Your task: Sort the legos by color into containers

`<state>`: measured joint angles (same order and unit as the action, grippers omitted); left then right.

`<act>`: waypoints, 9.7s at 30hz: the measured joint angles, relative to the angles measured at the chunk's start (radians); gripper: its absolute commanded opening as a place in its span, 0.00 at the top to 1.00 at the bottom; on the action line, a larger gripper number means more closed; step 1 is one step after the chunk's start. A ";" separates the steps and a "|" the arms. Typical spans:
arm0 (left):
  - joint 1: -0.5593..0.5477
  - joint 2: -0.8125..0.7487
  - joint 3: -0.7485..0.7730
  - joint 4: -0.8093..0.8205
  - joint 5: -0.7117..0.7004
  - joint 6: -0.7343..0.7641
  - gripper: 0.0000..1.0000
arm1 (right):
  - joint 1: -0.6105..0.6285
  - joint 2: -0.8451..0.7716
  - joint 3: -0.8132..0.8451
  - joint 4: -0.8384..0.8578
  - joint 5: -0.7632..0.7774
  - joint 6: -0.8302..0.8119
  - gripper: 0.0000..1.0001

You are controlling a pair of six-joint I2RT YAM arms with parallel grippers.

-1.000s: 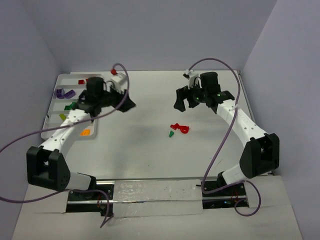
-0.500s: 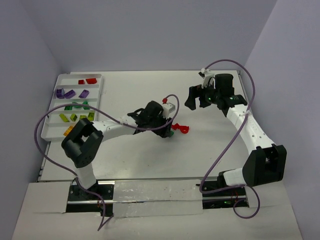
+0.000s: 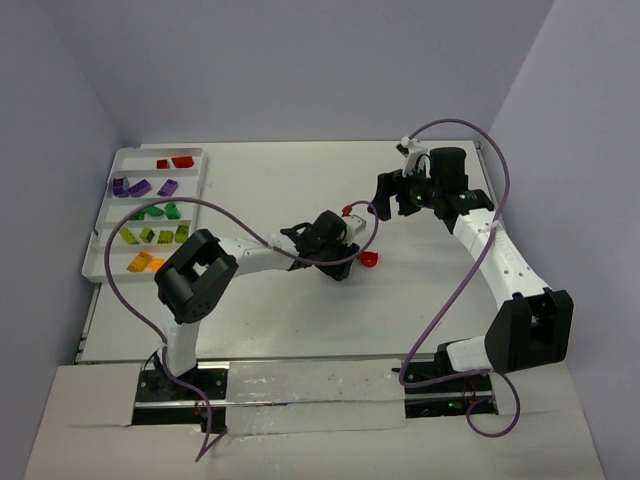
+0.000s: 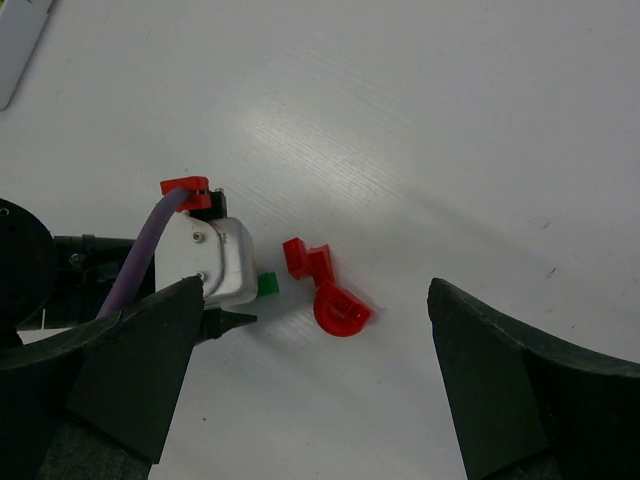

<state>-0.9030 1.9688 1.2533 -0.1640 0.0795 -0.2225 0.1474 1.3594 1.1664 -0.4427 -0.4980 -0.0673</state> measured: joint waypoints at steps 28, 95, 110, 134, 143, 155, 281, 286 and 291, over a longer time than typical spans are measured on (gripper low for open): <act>0.098 -0.073 -0.013 -0.141 0.037 0.078 1.00 | -0.006 0.006 0.000 -0.001 -0.016 0.000 0.00; 0.424 -0.317 0.002 -0.105 0.412 0.467 0.41 | -0.077 0.099 -0.058 -0.080 0.061 -0.094 0.00; 0.281 0.037 0.078 -0.012 0.711 0.819 0.39 | -0.231 0.066 -0.115 -0.119 0.056 -0.106 0.00; 0.120 0.274 0.435 -0.269 0.583 1.074 0.44 | -0.231 0.066 -0.114 -0.151 0.042 -0.114 0.00; 0.122 0.294 0.436 -0.303 0.544 1.072 0.45 | -0.231 0.066 -0.114 -0.151 0.039 -0.118 0.00; 0.121 0.276 0.406 -0.289 0.540 1.045 0.60 | -0.231 0.066 -0.115 -0.151 0.035 -0.118 0.00; 0.008 0.044 0.211 -0.205 -0.248 -0.311 0.32 | -0.199 0.105 -0.090 -0.119 0.062 -0.087 0.00; 0.005 0.101 0.260 -0.270 -0.307 -0.385 0.30 | -0.201 0.085 -0.098 -0.119 0.064 -0.087 0.00; 0.008 0.138 0.291 -0.303 -0.325 -0.420 0.32 | -0.201 0.060 -0.112 -0.118 0.064 -0.087 0.00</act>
<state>-0.8951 2.1067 1.5439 -0.4670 -0.2457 -0.6422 -0.0532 1.4197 1.0542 -0.5610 -0.4339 -0.1543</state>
